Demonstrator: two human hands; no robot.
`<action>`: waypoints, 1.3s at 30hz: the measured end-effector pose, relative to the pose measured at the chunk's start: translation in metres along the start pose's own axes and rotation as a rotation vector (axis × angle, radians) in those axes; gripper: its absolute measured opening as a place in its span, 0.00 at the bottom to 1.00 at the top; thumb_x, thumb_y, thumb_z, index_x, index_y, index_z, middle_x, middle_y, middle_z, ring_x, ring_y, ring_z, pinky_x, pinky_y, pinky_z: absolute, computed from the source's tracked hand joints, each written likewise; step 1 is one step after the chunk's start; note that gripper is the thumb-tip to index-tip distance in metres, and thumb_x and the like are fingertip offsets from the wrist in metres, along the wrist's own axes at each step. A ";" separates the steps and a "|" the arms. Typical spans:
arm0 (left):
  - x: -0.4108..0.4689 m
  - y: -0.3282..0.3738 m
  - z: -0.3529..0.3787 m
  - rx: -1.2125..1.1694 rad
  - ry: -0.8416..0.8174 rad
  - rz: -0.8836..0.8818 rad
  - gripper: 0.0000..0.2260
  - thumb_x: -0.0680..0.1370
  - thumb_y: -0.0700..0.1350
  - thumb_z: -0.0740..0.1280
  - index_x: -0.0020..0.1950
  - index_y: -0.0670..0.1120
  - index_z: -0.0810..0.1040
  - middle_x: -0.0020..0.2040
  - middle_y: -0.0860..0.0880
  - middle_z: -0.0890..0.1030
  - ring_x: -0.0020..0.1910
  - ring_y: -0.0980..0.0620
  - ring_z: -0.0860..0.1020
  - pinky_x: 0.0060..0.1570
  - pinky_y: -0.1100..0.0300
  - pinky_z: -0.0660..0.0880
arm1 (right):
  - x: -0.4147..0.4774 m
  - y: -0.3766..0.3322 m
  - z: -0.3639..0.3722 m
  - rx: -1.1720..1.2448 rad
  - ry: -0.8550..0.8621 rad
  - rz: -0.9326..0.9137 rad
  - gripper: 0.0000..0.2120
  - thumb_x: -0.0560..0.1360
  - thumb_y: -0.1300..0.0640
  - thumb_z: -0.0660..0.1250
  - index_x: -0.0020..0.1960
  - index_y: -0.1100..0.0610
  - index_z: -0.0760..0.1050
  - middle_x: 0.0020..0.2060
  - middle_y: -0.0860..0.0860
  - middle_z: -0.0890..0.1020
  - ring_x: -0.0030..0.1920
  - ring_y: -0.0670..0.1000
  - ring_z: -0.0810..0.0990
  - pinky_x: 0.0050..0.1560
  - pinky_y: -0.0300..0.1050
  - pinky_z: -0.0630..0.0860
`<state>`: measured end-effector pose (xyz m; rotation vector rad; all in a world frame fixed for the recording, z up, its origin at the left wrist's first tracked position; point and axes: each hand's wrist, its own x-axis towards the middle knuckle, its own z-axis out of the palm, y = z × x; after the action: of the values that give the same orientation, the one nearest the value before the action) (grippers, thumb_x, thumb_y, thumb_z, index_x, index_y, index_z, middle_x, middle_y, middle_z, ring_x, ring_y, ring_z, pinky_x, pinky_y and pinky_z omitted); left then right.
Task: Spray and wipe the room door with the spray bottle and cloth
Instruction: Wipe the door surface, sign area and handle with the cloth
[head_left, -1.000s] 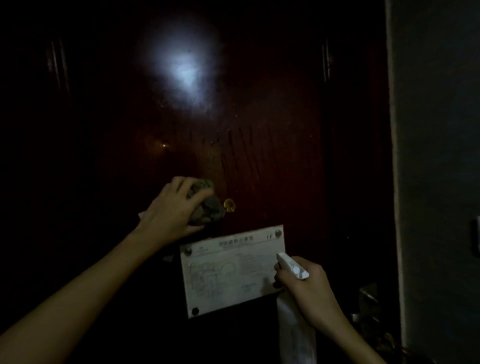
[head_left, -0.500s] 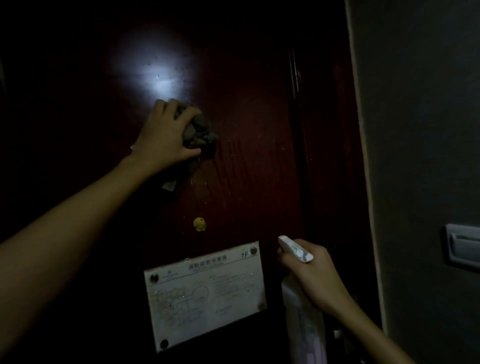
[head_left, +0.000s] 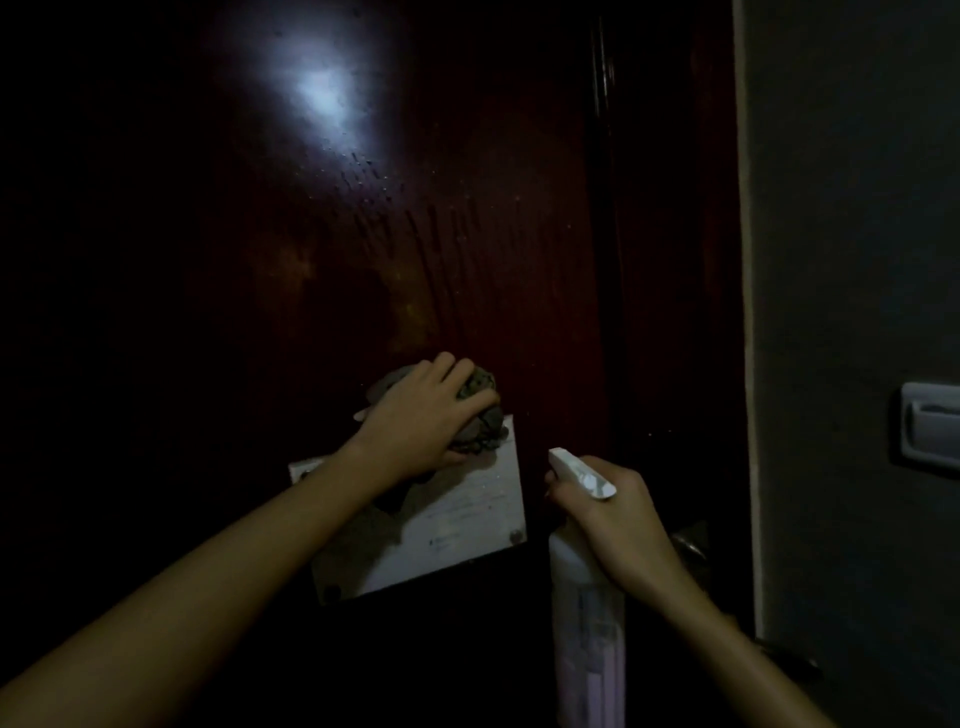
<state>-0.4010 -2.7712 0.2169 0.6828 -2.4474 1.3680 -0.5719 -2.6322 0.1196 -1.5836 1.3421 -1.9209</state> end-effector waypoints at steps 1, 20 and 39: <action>0.000 -0.001 0.000 0.001 0.007 0.006 0.35 0.67 0.62 0.73 0.70 0.51 0.66 0.64 0.42 0.70 0.60 0.43 0.67 0.53 0.50 0.70 | -0.001 0.001 -0.002 -0.009 -0.004 -0.004 0.16 0.70 0.55 0.67 0.41 0.70 0.76 0.36 0.65 0.79 0.35 0.52 0.75 0.35 0.54 0.72; 0.162 -0.150 -0.117 -0.120 0.441 -0.412 0.32 0.67 0.54 0.75 0.69 0.49 0.70 0.61 0.37 0.71 0.61 0.36 0.68 0.59 0.45 0.67 | 0.095 -0.053 -0.053 0.001 0.063 -0.224 0.13 0.74 0.60 0.68 0.33 0.64 0.74 0.27 0.56 0.77 0.30 0.50 0.74 0.33 0.52 0.69; 0.070 0.149 0.046 -0.105 -0.195 0.158 0.27 0.77 0.51 0.65 0.74 0.50 0.61 0.70 0.38 0.64 0.67 0.38 0.63 0.61 0.47 0.64 | 0.018 0.031 -0.104 -0.119 0.096 -0.004 0.11 0.76 0.63 0.67 0.39 0.71 0.74 0.31 0.62 0.77 0.32 0.55 0.73 0.35 0.53 0.69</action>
<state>-0.5372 -2.7626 0.1144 0.6360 -2.7576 1.2696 -0.6796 -2.6139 0.1108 -1.5662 1.5193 -1.9754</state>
